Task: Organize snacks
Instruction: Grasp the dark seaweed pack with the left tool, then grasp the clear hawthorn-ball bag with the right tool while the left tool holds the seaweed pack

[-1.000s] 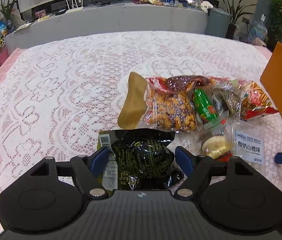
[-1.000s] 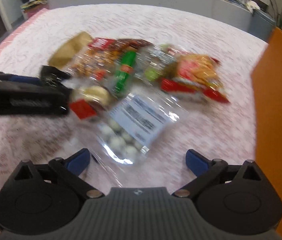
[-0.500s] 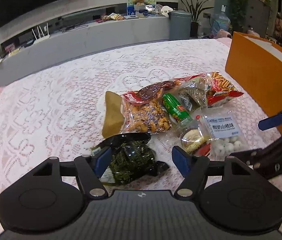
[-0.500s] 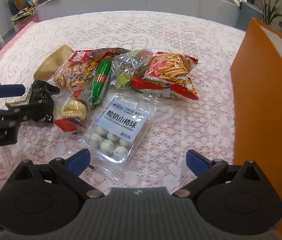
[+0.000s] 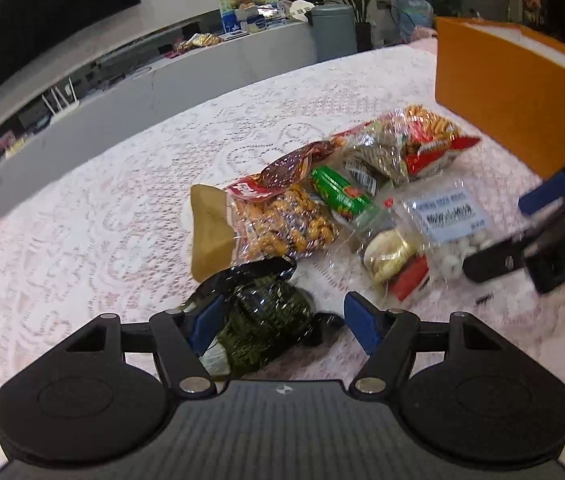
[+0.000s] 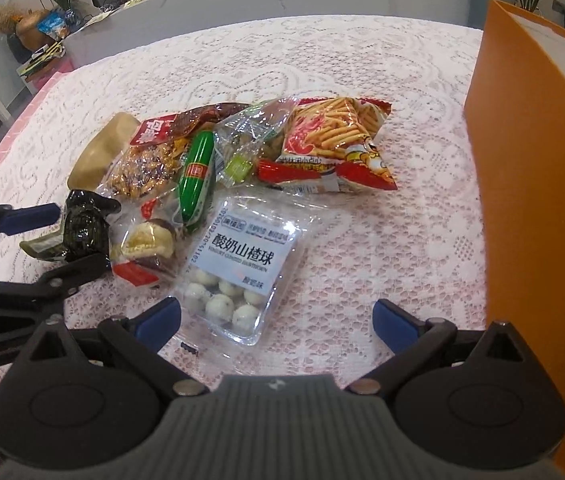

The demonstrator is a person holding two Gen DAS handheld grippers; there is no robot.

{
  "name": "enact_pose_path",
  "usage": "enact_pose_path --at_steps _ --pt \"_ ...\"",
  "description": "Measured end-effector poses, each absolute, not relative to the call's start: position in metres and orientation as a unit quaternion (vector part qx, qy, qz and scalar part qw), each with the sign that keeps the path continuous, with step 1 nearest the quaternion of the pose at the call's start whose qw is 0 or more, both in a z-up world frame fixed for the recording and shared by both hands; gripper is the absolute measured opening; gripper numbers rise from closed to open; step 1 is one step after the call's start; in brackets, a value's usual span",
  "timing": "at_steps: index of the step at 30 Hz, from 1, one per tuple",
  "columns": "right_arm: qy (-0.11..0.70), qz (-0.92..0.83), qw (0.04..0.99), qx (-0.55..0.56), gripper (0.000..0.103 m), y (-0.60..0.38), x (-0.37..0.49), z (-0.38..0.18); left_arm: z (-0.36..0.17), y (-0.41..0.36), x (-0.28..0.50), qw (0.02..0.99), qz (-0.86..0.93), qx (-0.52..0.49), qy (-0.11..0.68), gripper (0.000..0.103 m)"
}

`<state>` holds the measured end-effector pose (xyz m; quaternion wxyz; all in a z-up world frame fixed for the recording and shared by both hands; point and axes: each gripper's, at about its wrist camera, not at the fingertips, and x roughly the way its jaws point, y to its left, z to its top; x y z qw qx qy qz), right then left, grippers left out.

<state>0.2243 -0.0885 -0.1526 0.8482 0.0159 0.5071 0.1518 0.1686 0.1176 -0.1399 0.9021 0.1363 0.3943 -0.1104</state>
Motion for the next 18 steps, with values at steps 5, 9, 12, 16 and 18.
enact_pose_path --at_steps 5,9,12,16,18 --pt "0.508 0.151 0.848 0.018 0.099 -0.087 0.226 -0.154 -0.142 0.123 0.179 0.906 -0.089 0.074 0.408 0.082" --pt "0.507 0.151 0.848 0.018 0.099 -0.085 0.227 -0.155 -0.143 0.124 0.184 0.908 -0.048 0.043 0.415 0.075" --pt "0.501 0.147 0.853 0.015 0.099 -0.083 0.227 -0.155 -0.148 0.121 0.184 0.905 -0.015 0.061 0.421 0.069" --pt "0.487 0.142 0.861 0.023 0.099 -0.085 0.227 -0.152 -0.148 0.119 0.181 0.906 -0.002 0.059 0.418 0.068" --pt "0.484 0.142 0.863 0.025 0.094 -0.084 0.228 -0.152 -0.148 0.118 0.18 0.907 0.0 0.064 0.417 0.066"
